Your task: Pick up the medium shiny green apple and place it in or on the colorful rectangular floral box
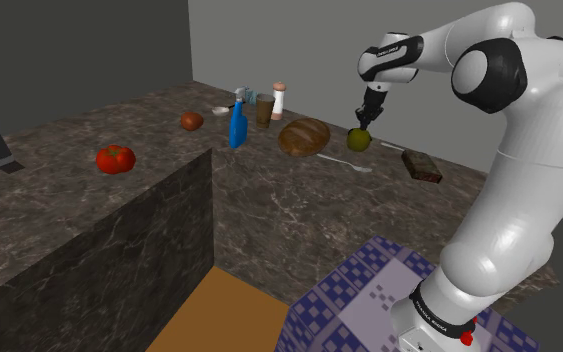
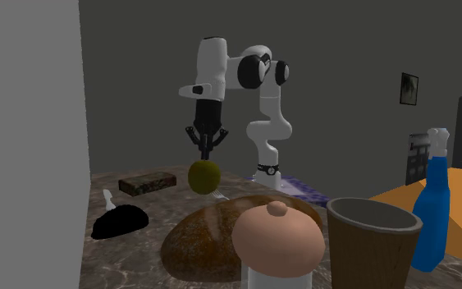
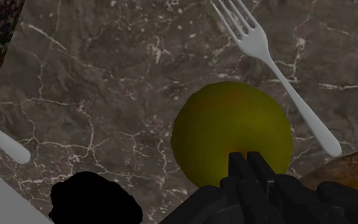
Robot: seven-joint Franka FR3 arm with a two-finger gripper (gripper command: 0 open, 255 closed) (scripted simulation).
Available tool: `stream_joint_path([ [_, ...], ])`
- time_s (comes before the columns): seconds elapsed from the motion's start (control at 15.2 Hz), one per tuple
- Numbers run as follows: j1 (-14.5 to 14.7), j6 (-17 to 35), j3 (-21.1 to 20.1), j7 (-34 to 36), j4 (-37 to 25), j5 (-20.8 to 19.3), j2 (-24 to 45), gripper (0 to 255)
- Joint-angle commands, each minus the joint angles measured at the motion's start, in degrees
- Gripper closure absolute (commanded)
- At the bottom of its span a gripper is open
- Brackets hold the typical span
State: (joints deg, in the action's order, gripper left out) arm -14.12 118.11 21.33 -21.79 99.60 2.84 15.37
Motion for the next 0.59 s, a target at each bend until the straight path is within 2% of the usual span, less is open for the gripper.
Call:
stream_joint_path([
  [0.0, 0.0, -1.4, 0.1, 0.1, -1.0, -0.2, -0.4, 255],
  [0.53, 0.0, -7.2, 0.3, 0.2, -5.8, -0.7, -1.5, 255],
])
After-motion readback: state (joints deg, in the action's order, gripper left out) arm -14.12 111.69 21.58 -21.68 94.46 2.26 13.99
